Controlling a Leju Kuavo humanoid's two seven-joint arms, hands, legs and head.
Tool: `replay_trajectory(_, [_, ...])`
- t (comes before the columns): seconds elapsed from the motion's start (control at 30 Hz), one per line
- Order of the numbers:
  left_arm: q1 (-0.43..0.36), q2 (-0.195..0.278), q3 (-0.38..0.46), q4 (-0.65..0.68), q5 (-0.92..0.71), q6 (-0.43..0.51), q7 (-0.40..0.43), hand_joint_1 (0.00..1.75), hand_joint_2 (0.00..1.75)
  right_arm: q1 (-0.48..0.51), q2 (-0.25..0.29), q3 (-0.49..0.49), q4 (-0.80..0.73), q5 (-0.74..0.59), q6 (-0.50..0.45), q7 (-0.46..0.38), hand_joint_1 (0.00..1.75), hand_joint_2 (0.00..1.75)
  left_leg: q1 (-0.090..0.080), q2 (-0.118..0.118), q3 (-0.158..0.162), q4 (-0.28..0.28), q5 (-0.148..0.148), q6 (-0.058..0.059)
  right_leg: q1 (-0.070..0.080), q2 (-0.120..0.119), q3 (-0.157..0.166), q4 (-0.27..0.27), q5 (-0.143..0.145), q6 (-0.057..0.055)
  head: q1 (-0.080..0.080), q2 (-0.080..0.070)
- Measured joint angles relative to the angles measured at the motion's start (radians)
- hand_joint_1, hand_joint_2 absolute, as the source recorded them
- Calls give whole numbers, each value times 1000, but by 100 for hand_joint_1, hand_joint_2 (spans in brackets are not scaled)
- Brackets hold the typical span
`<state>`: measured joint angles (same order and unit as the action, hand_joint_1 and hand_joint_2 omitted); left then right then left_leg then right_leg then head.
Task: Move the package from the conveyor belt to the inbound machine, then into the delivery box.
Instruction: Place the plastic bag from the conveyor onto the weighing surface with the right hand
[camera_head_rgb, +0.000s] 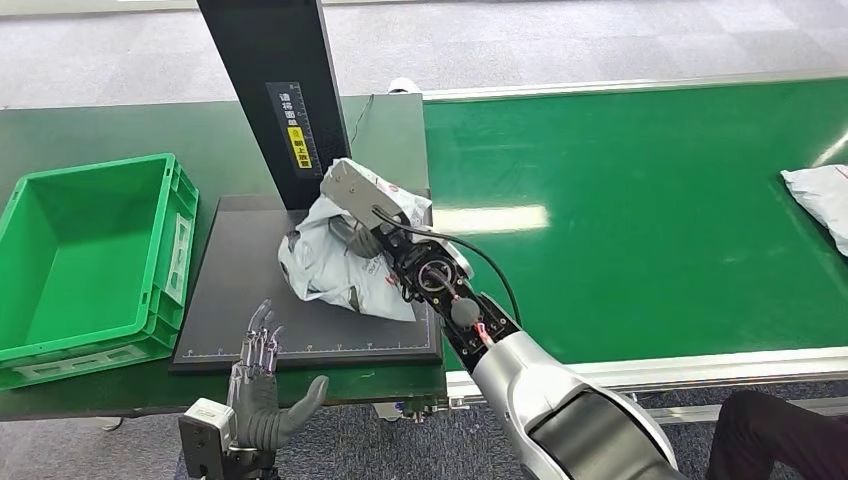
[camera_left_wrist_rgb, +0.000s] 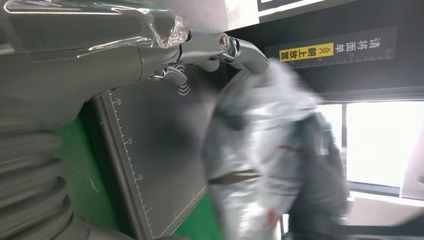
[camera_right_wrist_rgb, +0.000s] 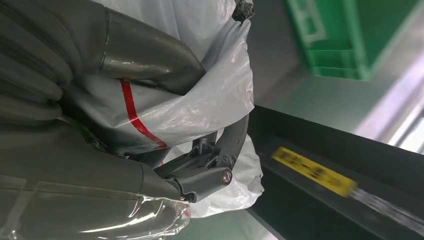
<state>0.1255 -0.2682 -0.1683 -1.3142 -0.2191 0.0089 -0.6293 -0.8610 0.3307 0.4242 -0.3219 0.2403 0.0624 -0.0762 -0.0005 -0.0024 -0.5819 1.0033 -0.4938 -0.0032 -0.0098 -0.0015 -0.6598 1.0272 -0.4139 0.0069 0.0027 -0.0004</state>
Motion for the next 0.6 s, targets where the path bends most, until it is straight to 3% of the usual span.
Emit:
replay_trajectory(0.17, [-2, 0, -10, 1, 2, 0, 6, 0, 175, 12, -18, 37, 20, 10, -16, 48, 175, 175, 0, 0, 0, 0, 0, 0, 0, 0, 0, 0, 0, 0, 0, 0])
replay_trajectory(0.6, [-3, 0, -15, 3, 2, 0, 7, 0, 175, 11, -35, 55, 31, 10, -17, 57, 175, 175, 0, 0, 0, 0, 0, 0, 0, 0, 0, 0, 0, 0, 0, 0])
